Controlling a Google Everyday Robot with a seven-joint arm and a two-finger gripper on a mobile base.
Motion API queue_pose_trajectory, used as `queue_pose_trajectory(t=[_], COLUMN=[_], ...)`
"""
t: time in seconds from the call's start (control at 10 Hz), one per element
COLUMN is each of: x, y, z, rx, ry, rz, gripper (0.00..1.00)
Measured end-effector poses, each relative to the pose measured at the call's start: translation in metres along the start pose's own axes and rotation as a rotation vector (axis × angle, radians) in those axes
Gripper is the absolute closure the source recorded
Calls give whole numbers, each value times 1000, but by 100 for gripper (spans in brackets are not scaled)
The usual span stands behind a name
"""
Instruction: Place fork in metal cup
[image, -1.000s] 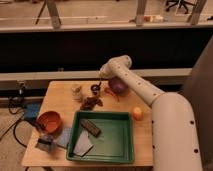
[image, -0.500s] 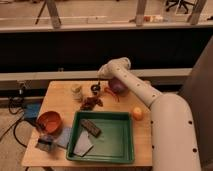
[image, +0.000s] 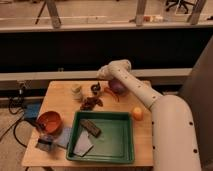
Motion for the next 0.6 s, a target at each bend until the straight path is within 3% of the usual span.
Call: queue_pose_trajectory(t=[0.6], x=[-15], y=[-14], z=[-6], rx=[31], ry=[7], rz=[-68], gripper=[39])
